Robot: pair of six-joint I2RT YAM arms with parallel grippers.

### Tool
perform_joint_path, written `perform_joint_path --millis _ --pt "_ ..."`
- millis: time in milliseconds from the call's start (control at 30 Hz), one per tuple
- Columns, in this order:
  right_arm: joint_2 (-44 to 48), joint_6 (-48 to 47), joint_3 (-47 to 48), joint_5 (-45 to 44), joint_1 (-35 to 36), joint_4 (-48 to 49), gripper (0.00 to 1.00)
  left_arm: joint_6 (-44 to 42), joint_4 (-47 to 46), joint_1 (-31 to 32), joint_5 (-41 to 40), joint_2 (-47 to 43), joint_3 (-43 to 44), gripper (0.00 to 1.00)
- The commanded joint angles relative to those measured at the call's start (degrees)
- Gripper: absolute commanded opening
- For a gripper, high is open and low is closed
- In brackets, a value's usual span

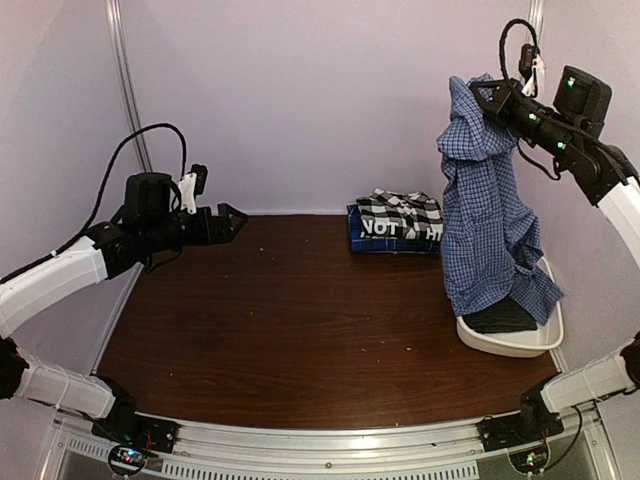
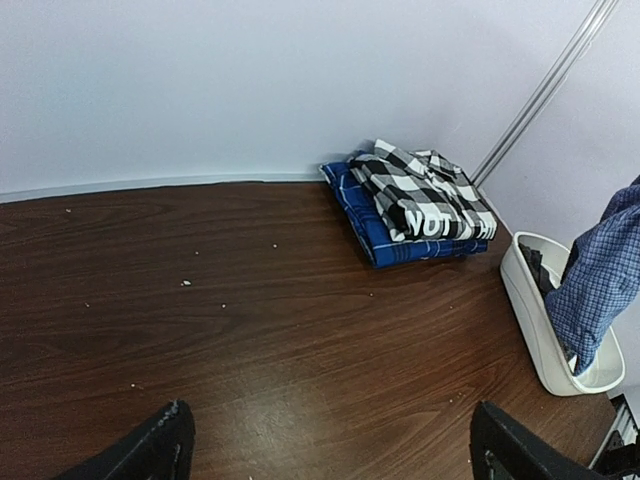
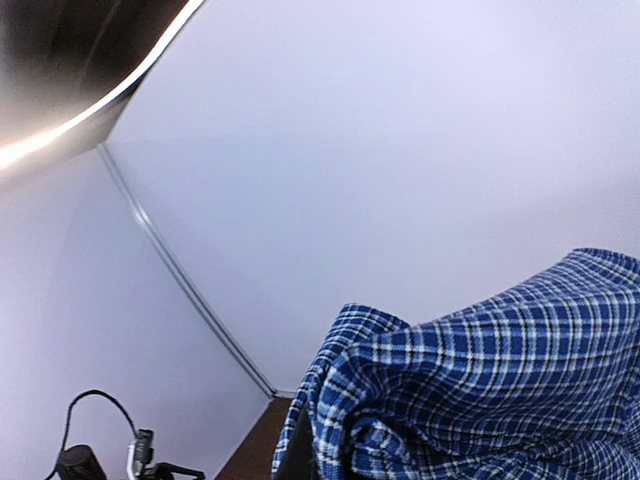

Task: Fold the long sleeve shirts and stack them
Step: Place the crumpled shirt at the center of the board.

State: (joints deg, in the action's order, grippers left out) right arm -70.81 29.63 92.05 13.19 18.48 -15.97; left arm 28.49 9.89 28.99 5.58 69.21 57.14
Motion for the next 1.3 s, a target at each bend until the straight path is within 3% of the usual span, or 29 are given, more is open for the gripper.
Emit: perform_joint_path --millis 0,333,500,700,1033,1167,1267 --pt "-5.72 -1.14 11.41 2.55 7.72 5.29 0.00 0.78 -3.98 0.10 0.82 0.26 0.22 0.98" --pt "-23.47 -4.54 30.27 0.07 25.24 4.52 0.00 0.86 -0.02 0.10 -5.73 -2.33 0.89 0.98" --pt "-29.72 -2.47 28.85 1.90 26.45 4.57 0.00 1.45 2.51 0.05 -10.17 -3.49 0.42 0.98" --pt "-36.09 -2.33 23.08 2.50 25.65 1.93 0.02 1.81 3.82 0.09 -10.09 -3.60 -0.49 0.98" --pt "-35.03 -3.69 2.06 -3.83 22.47 1.03 0.60 3.24 3.50 0.10 -3.23 -0.97 -4.30 0.98" --pt "-29.46 -5.81 -8.49 -9.15 22.43 1.65 0.74 5.00 2.84 0.14 0.82 -0.61 -7.83 0.98" --pt "-25.22 -7.72 -15.87 -10.88 22.75 2.18 0.76 6.58 2.33 0.69 2.89 -0.67 -11.03 0.97"
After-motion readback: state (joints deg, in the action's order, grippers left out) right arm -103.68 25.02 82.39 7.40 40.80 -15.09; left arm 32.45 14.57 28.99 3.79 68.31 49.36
